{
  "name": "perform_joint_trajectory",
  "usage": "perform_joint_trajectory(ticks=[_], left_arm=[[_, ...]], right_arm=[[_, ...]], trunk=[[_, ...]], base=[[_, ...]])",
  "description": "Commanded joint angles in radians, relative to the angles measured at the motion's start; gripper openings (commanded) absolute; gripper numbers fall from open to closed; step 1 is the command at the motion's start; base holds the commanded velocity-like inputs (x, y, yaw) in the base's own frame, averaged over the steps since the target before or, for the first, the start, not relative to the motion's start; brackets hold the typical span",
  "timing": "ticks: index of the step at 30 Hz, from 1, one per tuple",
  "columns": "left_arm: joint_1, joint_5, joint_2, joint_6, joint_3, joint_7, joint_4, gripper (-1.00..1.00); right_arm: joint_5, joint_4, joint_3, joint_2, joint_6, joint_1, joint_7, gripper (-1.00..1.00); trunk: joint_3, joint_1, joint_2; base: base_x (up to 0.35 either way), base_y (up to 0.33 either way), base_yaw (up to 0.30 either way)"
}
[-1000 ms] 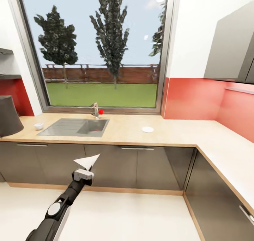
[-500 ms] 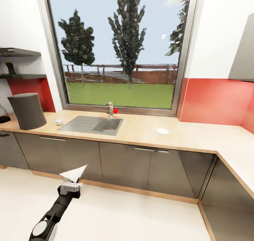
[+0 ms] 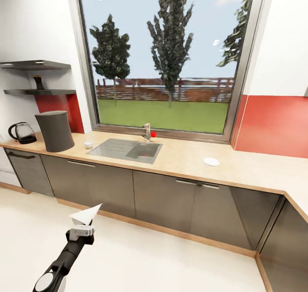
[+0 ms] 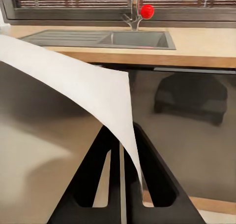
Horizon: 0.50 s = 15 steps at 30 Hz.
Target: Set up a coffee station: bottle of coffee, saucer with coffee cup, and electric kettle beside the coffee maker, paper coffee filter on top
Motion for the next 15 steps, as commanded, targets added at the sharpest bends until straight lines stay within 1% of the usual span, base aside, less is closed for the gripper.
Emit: perform_joint_trajectory(ticks=[1,3,5,15], left_arm=[[0.000,-0.007,0.000,-0.005,0.012,-0.004,0.001,-1.00],[0.000,-0.005,-0.001,-0.006,0.045,-0.005,-0.001,-1.00],[0.000,-0.004,-0.001,-0.006,0.059,-0.007,-0.003,-1.00],[0.000,-0.008,-0.002,-0.005,0.068,-0.006,-0.003,-1.00]], right_arm=[[0.001,0.001,0.000,0.000,-0.003,-0.001,0.001,1.00],[0.004,0.001,0.000,-0.001,-0.002,-0.001,0.002,1.00],[0.005,0.001,0.000,-0.001,-0.002,-0.001,0.002,1.00],[0.004,0.001,-0.004,-0.005,-0.004,0.000,0.001,1.00]], trunk=[[0.000,0.000,-0.001],[0.000,0.000,-0.001],[0.000,0.000,-0.001],[0.001,0.000,-0.001]], base=[[0.000,0.000,0.021],[0.000,0.000,0.010],[0.000,0.000,0.004],[0.000,0.000,-0.012]])
